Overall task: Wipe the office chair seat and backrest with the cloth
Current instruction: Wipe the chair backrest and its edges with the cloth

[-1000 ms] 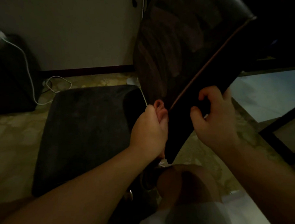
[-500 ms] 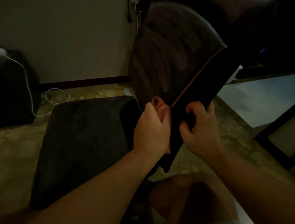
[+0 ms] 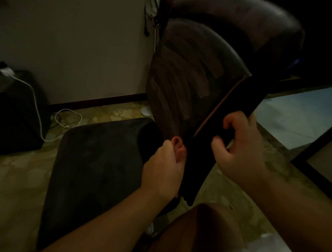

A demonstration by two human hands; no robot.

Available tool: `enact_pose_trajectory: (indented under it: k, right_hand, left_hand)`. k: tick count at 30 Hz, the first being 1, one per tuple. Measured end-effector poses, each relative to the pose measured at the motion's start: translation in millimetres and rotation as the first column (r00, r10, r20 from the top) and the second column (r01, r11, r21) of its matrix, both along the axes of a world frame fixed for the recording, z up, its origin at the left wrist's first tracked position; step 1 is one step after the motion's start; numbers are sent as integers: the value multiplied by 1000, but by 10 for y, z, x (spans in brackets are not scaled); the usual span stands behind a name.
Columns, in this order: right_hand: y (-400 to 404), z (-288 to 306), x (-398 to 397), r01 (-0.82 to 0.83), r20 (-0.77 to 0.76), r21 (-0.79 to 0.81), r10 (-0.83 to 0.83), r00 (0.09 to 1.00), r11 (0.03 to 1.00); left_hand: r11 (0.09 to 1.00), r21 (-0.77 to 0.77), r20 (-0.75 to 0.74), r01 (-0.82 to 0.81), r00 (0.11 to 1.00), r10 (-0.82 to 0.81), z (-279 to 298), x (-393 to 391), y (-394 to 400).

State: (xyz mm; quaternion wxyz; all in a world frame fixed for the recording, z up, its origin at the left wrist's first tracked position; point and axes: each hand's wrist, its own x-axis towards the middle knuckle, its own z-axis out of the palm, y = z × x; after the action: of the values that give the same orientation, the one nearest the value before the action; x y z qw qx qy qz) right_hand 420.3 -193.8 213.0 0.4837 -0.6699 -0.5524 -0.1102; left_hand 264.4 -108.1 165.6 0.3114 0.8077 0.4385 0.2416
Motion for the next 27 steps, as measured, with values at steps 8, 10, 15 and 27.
enact_pose_trajectory:
  k: [8,10,15,27]
  right_hand:
    - [52,-10,-1,47,-11,16,-47,999,999]
    - [5,-18,31,32,16,-15,-32,999,999]
    - [49,46,19,36,30,-48,-34,999,998]
    - [61,52,33,-12,18,-20,12,1000,1000]
  left_hand:
    - [989,150,118,15,992,-33,347,219,22]
    - [998,54,60,43,997,-46,179,146,-17]
    - [987,147,60,57,996,-66,455,165,61]
    - [993,120,202,5,979,-30,794,372,1]
